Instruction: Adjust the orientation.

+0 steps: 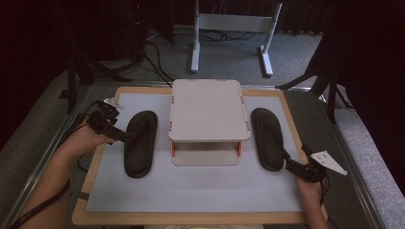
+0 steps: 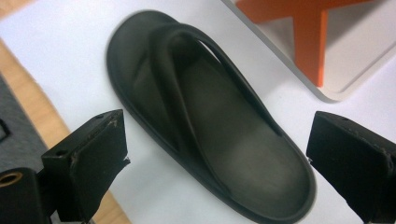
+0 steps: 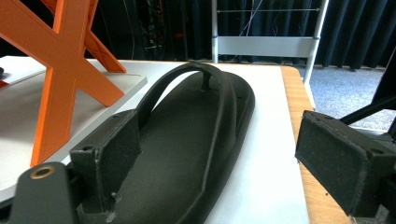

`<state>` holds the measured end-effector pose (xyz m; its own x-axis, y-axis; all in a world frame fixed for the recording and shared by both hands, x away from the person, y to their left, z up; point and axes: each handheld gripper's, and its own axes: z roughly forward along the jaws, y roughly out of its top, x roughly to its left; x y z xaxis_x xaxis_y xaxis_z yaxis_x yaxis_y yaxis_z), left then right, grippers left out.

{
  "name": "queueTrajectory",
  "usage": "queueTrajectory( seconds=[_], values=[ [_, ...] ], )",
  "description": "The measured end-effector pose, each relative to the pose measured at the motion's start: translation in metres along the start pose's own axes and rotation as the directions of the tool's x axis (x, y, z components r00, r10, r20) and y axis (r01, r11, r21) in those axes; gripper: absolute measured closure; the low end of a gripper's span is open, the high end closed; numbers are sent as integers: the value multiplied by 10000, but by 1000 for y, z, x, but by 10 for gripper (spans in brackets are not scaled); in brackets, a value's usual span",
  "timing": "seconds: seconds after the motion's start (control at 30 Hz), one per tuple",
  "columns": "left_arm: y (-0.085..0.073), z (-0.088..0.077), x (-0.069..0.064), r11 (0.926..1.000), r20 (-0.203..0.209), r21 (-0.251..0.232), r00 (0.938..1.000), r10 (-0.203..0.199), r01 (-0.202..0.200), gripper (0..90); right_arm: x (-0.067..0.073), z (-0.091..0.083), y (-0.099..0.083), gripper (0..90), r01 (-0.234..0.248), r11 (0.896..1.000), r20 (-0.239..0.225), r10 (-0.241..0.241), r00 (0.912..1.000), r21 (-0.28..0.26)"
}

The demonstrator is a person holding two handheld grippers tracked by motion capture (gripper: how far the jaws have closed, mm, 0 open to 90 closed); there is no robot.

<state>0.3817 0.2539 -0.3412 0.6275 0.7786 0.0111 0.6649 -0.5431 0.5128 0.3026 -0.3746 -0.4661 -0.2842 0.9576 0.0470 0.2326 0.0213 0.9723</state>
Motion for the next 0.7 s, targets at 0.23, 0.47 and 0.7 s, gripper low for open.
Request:
queueTrajectory(
  seconds=[0.23,0.47,0.7],
  values=[
    [11,9,2,9959,149,863,9995,264,-276,64,-1,1,0,132,-52,10000,-31,52,10000,75],
    [16,27,13,9904,328,1374,9994,123,-167,184,0,3,-1,135,72,9998,-129,-70,9999,174],
    [23,42,28,9911,660,1163,9952,-723,643,329,0,3,-1,136,87,9997,-142,-84,9999,212]
  ],
)
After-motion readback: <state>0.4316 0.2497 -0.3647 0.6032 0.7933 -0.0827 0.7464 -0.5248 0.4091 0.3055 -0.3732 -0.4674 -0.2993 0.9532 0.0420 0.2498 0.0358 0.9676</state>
